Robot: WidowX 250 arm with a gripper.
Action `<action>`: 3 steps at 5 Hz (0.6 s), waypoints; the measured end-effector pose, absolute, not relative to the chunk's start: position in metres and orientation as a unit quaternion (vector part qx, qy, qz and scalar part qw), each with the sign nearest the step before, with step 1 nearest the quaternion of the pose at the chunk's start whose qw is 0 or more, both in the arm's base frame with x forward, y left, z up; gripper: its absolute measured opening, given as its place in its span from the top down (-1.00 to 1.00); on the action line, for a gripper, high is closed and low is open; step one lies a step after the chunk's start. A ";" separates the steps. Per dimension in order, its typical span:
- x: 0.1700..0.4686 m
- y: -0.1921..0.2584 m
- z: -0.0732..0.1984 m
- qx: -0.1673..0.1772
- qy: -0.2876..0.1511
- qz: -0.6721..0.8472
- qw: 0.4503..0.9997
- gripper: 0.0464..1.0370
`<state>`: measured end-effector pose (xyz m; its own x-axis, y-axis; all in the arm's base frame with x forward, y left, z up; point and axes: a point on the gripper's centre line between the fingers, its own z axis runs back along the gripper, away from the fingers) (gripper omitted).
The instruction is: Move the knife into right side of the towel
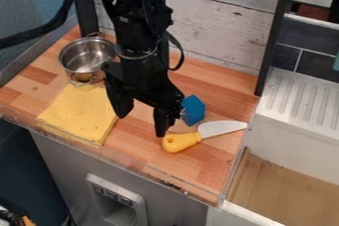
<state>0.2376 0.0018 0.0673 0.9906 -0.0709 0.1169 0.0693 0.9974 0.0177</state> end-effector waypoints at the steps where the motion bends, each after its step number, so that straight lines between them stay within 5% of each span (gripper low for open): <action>1: 0.236 0.002 0.061 0.006 -0.047 -0.035 0.998 -0.93; 3: 0.252 -0.004 0.031 0.004 -0.012 -0.071 0.997 -0.93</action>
